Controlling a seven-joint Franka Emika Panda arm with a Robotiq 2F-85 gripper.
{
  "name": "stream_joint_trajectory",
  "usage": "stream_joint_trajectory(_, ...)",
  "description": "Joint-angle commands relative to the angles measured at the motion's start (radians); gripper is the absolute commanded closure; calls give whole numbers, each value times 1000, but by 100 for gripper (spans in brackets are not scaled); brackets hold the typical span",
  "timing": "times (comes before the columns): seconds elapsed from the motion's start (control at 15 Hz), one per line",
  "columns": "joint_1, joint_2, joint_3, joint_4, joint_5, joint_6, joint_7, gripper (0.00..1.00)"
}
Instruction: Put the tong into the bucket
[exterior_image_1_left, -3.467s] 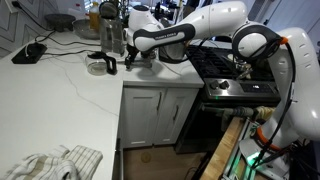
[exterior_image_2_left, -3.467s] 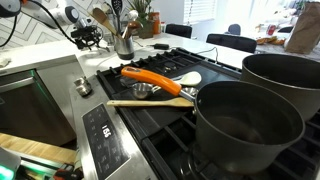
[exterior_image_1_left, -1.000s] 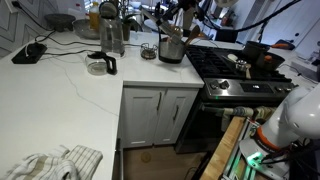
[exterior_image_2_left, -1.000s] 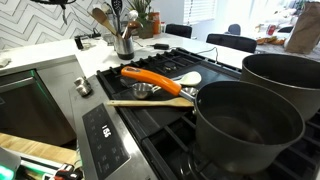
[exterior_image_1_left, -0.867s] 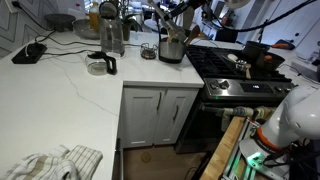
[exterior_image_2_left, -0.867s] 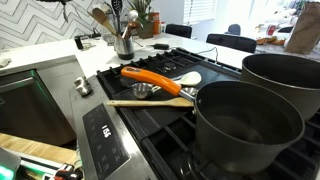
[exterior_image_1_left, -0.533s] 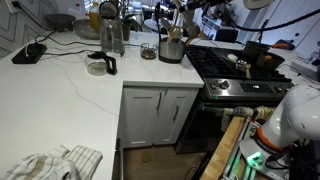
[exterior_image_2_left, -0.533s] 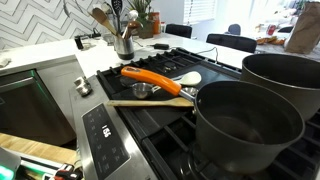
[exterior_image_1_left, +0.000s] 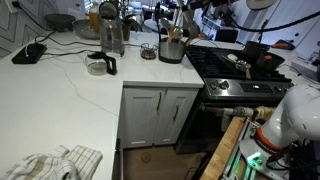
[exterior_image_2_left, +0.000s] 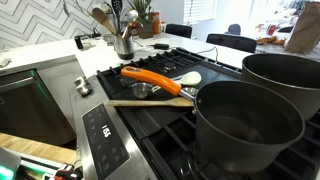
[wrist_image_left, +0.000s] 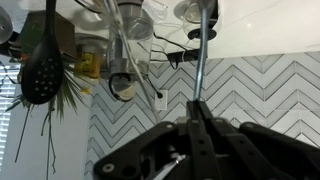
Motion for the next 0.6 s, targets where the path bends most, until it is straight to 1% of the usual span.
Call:
stream_joint_trajectory(0.0, 13, 32, -28, 1, 42, 32, -72, 99)
stream_joint_trajectory(0.2, 24, 50, -72, -3, 89, 36, -154, 99)
stream_joint_trajectory(0.53, 71, 85, -159, 7, 304, 14, -370, 99)
